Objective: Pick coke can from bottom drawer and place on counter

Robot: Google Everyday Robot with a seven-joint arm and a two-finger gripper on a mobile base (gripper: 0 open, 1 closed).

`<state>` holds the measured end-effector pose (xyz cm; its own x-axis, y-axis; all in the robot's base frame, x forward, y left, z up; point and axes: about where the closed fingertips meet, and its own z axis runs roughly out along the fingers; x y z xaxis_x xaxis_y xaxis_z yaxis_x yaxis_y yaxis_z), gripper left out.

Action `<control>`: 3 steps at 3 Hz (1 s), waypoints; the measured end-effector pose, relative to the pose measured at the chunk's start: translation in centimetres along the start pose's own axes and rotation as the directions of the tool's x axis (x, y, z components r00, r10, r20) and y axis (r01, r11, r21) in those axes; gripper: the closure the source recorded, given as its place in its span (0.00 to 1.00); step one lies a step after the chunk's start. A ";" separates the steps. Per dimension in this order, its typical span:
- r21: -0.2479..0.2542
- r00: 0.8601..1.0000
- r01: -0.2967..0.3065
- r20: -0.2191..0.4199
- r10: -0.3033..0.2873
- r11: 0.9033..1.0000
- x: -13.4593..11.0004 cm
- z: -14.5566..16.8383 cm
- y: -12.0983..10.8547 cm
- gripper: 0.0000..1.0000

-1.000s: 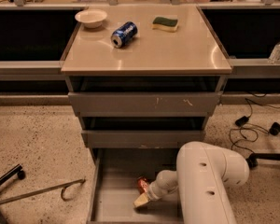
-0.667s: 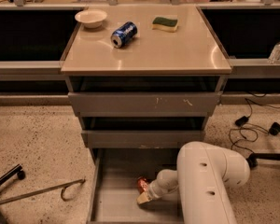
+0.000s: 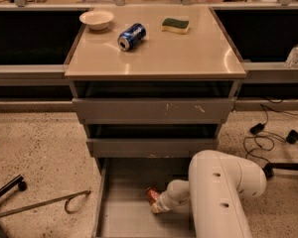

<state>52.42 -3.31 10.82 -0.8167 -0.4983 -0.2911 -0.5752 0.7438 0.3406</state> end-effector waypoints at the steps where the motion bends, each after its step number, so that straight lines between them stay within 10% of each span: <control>1: 0.000 1.000 0.001 0.001 -0.001 1.000 -0.2 -0.6 0.2 0.99; 3: 0.015 0.984 0.038 0.175 -0.040 0.999 -0.9 -13.4 0.9 1.00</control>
Offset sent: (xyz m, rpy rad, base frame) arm -0.0499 -0.0839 0.1372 0.0464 -0.1222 -0.0817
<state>52.05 -8.18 23.41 -0.7722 -0.4423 -0.4563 -0.6052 0.7306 0.3160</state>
